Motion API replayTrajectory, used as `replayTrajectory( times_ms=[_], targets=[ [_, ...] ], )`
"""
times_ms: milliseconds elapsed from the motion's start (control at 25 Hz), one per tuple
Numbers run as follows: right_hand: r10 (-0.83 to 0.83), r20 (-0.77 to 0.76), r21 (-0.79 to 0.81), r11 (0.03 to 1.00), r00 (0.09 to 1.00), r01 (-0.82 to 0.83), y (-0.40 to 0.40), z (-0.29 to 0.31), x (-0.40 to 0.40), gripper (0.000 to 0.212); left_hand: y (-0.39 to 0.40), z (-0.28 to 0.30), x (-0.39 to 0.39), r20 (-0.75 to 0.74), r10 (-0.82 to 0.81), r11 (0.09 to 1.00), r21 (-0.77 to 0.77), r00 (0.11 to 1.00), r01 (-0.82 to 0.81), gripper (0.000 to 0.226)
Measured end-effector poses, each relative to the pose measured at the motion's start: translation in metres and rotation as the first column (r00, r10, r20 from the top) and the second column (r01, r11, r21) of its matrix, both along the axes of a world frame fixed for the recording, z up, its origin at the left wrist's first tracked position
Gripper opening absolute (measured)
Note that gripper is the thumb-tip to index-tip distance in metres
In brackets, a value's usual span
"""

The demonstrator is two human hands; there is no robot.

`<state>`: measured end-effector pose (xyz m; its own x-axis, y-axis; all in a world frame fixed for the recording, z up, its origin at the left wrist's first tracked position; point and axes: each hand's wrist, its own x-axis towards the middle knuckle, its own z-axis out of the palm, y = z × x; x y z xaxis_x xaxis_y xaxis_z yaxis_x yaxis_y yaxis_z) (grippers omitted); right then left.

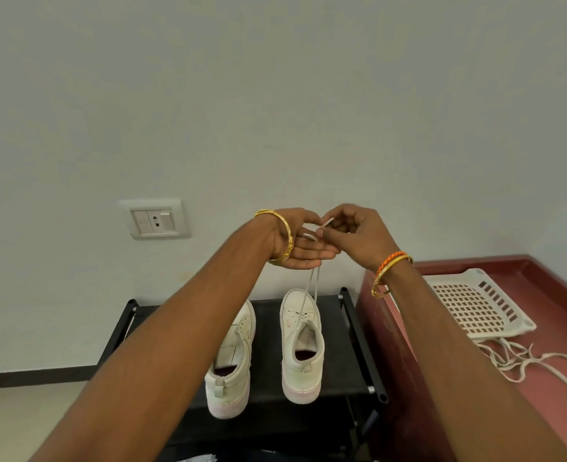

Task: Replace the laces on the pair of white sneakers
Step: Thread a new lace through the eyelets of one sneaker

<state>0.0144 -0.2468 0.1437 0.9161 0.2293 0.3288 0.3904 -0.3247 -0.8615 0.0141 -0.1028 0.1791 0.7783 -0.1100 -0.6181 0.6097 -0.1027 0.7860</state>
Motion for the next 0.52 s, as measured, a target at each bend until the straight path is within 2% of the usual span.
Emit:
replayTrajectory(
  times_ms=[200,360,520],
  targets=[
    [-0.077,0.076,-0.106,0.991,0.994,0.085,0.003,0.0,-0.009,0.026,-0.003,-0.003,-0.001,-0.001,0.08,0.995,-0.06,0.997,-0.08,0.02],
    [-0.059,0.148,-0.256,0.962,0.987,0.096,0.008,-0.015,-0.018,0.018,0.007,-0.002,0.001,0.007,0.025,0.999,-0.048,1.0,-0.024,0.028],
    [-0.114,0.268,-0.374,0.903,0.957,0.213,0.023,-0.011,-0.015,0.017,0.01,-0.004,-0.002,0.044,0.013,1.0,0.006,0.999,-0.013,0.027]
  ],
)
